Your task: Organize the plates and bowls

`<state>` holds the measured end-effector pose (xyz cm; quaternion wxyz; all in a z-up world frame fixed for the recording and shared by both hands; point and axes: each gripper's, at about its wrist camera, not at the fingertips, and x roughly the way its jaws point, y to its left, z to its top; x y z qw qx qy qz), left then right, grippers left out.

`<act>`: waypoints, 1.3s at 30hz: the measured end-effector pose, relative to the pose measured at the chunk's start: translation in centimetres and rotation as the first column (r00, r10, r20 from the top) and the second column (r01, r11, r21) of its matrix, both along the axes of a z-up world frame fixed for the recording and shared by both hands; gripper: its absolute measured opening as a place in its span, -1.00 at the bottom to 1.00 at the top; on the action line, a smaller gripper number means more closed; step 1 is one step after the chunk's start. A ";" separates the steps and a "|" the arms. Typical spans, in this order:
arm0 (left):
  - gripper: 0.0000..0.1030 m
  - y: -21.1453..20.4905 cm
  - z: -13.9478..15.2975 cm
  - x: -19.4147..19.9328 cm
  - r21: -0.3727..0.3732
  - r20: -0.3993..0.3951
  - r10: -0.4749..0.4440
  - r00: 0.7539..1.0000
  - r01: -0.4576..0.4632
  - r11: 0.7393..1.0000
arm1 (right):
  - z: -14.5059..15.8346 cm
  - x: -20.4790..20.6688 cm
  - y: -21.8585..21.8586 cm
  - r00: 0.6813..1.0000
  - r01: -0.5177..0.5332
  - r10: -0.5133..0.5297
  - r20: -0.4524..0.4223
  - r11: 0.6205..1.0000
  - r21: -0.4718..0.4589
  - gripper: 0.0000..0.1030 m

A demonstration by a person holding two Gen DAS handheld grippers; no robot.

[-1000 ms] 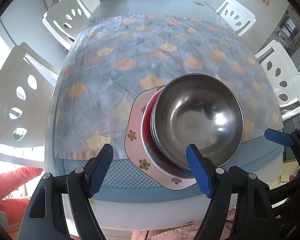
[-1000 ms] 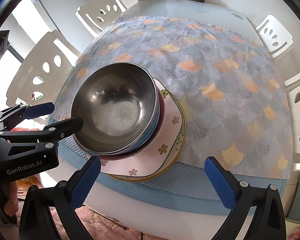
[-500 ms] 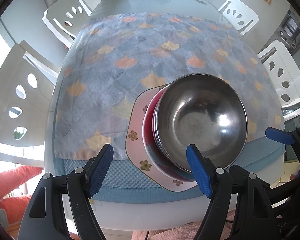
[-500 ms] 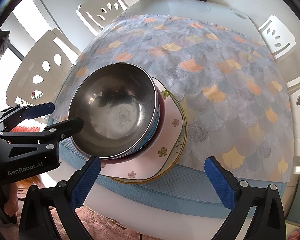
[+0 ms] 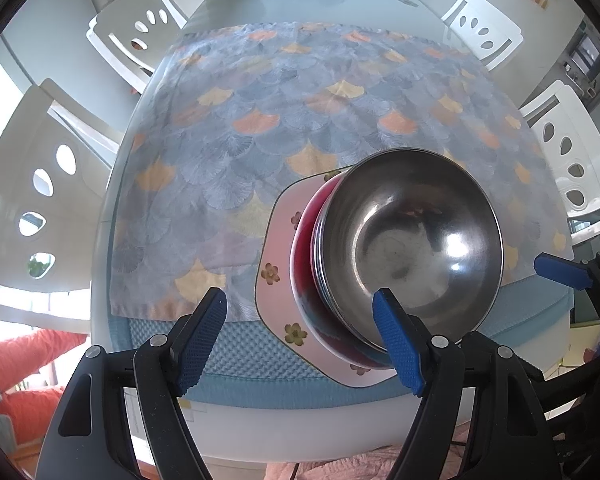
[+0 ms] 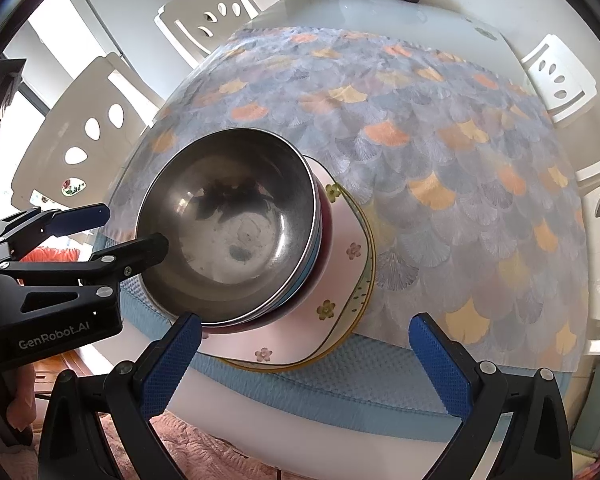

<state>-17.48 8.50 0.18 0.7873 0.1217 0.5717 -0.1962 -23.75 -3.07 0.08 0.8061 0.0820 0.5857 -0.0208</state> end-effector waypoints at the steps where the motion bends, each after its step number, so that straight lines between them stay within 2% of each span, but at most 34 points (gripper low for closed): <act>1: 0.44 0.0 0.0 0.0 -0.002 0.001 0.000 1.000 0.000 1.000 | 0.0 0.0 0.1 1.000 -0.002 0.002 0.003 1.000 0.000 1.00; 21: 0.44 -0.4 0.0 0.3 0.013 0.011 -0.005 1.000 0.005 1.000 | 0.3 0.3 0.2 1.000 -0.021 0.021 0.011 1.000 -0.014 1.00; 39: 0.44 0.0 -0.6 0.7 0.023 -0.019 0.000 1.000 0.001 1.000 | 0.4 0.7 0.5 0.999 -0.031 0.031 0.008 0.999 -0.024 1.00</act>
